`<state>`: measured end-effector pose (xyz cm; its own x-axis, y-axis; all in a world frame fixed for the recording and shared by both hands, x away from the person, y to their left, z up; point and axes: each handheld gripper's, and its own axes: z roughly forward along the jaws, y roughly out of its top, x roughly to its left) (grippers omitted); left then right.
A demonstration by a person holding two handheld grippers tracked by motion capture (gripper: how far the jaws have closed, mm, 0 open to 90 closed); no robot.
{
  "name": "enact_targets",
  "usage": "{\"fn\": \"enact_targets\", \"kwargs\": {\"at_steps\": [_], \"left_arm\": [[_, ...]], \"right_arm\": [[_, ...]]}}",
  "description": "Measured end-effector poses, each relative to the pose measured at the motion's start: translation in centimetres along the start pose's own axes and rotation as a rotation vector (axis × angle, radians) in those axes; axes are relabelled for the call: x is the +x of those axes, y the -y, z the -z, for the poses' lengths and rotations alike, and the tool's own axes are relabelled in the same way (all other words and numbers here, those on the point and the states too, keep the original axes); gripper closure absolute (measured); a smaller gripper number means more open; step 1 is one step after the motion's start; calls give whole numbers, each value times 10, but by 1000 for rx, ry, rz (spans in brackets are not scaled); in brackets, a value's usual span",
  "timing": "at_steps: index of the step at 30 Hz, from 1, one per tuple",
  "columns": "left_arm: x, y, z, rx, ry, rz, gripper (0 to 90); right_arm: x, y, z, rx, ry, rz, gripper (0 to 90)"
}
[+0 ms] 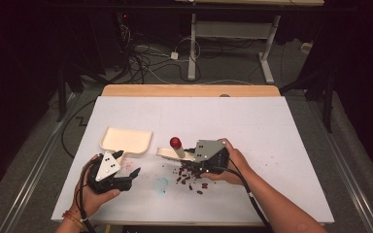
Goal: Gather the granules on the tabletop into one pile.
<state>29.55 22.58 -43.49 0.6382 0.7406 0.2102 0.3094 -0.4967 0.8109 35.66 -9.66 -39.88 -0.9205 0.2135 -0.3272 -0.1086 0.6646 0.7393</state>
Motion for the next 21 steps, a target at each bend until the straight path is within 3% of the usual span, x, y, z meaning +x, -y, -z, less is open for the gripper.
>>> {"fn": "enact_targets", "kwargs": {"at_steps": [2,5,9,11,12,15,21], "left_arm": [[2,0,3,-3,-8,18,208],[6,1,8,-29,-30,46,208],[13,2,18,-73,-74,82,208],[15,3,21,-85,-87,91,208],[18,4,24,-97,-107,113,208],[21,4,24,-103,-111,129,208],[20,3,19,-86,-94,115,208]], "right_arm": [[8,-3,4,-57,0,-99,674],[33,-4,10,-124,-42,-239,674],[68,-5,12,-113,-87,-331,674],[80,-3,10,-108,-106,-358,674],[84,-2,8,-92,-110,-356,674],[91,3,-2,-75,-117,-356,673],[81,11,0,-54,-67,-384,673]]}}
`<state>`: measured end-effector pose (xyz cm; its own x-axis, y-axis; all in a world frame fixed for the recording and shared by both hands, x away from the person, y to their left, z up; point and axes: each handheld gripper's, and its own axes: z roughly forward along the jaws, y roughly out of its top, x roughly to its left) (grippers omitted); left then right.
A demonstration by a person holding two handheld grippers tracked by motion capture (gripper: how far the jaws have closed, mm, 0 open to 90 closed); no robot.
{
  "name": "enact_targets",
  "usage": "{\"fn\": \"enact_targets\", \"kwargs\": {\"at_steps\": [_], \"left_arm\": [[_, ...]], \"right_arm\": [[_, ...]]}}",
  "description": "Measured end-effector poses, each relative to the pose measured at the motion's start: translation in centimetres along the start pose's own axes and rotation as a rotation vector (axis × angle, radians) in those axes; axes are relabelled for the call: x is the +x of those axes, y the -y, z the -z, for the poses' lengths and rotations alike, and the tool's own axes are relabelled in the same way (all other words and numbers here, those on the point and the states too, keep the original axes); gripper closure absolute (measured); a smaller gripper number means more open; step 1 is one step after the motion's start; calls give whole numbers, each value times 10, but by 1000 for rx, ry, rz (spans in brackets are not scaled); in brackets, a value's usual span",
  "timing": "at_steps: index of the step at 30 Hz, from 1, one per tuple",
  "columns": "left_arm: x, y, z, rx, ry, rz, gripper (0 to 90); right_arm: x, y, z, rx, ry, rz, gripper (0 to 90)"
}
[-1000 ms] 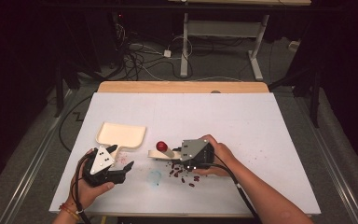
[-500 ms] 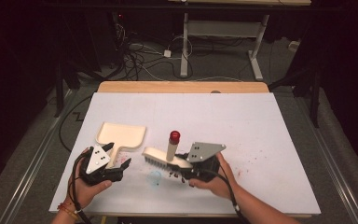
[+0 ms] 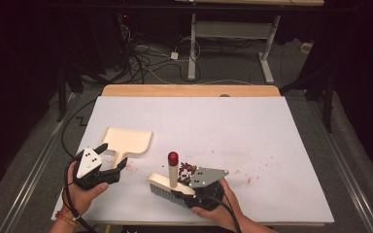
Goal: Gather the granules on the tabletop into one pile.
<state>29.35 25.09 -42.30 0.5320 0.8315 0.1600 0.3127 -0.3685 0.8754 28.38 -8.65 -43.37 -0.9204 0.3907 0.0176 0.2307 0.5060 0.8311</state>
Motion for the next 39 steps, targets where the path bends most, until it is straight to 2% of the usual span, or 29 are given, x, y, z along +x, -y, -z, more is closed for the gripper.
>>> {"fn": "enact_targets", "kwargs": {"at_steps": [2,5,9,11,12,15,17,22,24,27,31,34,39], "left_arm": [[-1,0,-1,4,2,-4,208],[-4,0,-2,14,3,-18,208],[-8,-1,-3,19,10,-33,208],[-11,-1,-5,33,4,-56,207],[-11,-1,-5,35,7,-56,207],[-11,-1,-6,39,7,-55,208],[-10,-1,-6,39,5,-51,208],[-9,0,-6,40,-4,-44,208],[-9,0,-6,41,-3,-44,208],[-10,0,-7,46,-1,-46,208],[-11,1,-9,64,0,-60,208],[-11,1,-9,70,5,-66,208],[-13,2,-11,94,9,-88,208]], "right_arm": [[-7,3,4,5,11,-20,673],[-14,5,10,8,52,-42,673],[-22,6,19,16,133,-57,673],[-24,6,22,13,184,-70,674],[-26,5,22,9,194,-79,674],[-24,1,21,-16,165,-103,674],[-20,-2,17,-26,169,-91,674],[-10,-10,-1,-60,145,-123,673],[-7,-12,-11,-72,158,-121,673],[-4,-13,-25,-85,175,-170,673],[-7,-16,-37,-91,248,-176,673],[-13,-14,-37,-85,285,-197,673],[-24,-6,-25,-67,301,-251,672]]}}
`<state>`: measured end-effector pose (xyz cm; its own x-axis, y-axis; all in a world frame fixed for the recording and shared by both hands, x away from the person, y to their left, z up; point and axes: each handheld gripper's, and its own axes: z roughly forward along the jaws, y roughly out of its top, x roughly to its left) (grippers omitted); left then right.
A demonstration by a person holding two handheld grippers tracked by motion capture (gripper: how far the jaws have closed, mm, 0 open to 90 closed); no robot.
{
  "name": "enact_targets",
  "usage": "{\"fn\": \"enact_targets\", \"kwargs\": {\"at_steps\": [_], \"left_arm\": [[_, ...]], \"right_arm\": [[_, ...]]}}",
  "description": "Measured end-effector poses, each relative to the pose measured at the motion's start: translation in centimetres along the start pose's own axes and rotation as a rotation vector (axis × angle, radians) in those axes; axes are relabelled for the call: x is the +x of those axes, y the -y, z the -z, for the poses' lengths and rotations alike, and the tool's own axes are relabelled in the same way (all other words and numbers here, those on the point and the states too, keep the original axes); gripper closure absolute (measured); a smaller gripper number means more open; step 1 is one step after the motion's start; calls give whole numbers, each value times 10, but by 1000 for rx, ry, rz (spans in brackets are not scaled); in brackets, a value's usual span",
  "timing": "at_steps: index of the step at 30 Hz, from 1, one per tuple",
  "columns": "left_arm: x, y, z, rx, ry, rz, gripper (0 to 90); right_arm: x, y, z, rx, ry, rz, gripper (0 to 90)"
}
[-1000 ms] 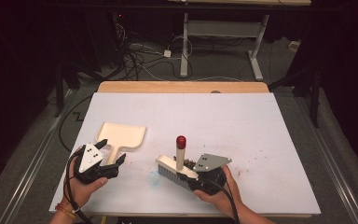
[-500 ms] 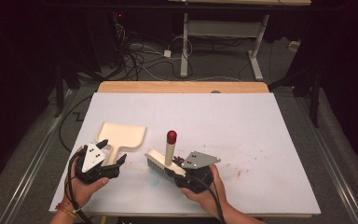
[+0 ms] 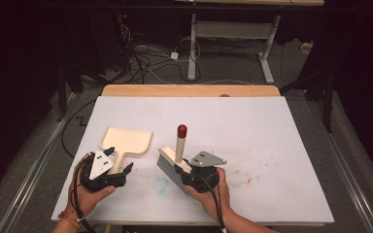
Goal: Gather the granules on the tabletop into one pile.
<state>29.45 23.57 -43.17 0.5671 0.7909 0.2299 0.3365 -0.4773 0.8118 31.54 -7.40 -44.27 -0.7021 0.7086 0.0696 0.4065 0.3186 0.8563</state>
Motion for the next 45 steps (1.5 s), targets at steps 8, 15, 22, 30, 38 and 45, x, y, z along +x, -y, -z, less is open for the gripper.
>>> {"fn": "enact_targets", "kwargs": {"at_steps": [8,15,22,30,38,45], "left_arm": [[-5,-2,-3,10,6,-31,207],[-5,-3,-3,1,5,-52,208],[-5,-2,-2,-3,6,-53,208],[-9,-3,-5,6,18,-71,208],[-18,-4,-11,37,41,-101,208],[-23,-5,-13,51,50,-132,208]], "right_arm": [[-10,6,21,-12,13,-26,673],[-13,-2,34,-36,2,0,674],[-23,-13,61,-77,-11,74,673],[-43,-9,86,-70,50,125,673],[-64,6,91,-28,163,142,673],[-66,21,77,13,212,123,673]]}}
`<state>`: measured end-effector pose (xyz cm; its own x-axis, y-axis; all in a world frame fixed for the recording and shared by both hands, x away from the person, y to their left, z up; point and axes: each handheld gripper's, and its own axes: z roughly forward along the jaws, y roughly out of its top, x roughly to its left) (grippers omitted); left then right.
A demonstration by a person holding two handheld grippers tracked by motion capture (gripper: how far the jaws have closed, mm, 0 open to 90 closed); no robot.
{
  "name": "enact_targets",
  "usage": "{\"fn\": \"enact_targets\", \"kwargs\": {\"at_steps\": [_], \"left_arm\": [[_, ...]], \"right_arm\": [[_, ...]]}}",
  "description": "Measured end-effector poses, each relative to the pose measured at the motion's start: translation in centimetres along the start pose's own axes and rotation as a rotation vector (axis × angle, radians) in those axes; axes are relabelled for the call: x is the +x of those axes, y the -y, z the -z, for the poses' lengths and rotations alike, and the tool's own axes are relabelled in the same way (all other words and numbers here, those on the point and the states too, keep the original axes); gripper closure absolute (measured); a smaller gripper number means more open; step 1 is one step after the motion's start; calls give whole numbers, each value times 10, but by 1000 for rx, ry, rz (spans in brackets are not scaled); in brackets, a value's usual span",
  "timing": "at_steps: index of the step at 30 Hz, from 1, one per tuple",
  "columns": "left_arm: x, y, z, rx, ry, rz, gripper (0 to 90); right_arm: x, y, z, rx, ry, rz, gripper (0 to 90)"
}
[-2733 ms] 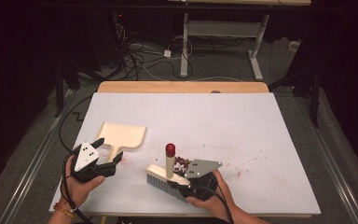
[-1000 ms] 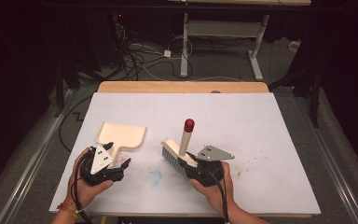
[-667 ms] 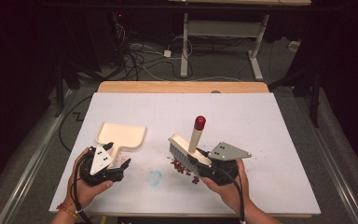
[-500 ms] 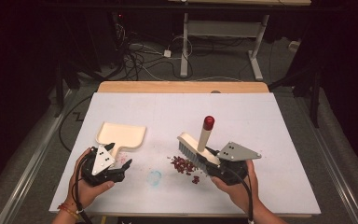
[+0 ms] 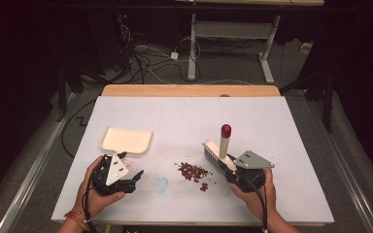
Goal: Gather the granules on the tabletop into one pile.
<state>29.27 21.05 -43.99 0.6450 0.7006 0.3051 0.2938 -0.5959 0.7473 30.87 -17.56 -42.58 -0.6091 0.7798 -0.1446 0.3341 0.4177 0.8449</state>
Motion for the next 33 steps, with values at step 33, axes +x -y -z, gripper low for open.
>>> {"fn": "enact_targets", "kwargs": {"at_steps": [33], "left_arm": [[2,0,1,1,-4,1,208]], "right_arm": [[14,-13,11,-191,-406,126,672]]}}
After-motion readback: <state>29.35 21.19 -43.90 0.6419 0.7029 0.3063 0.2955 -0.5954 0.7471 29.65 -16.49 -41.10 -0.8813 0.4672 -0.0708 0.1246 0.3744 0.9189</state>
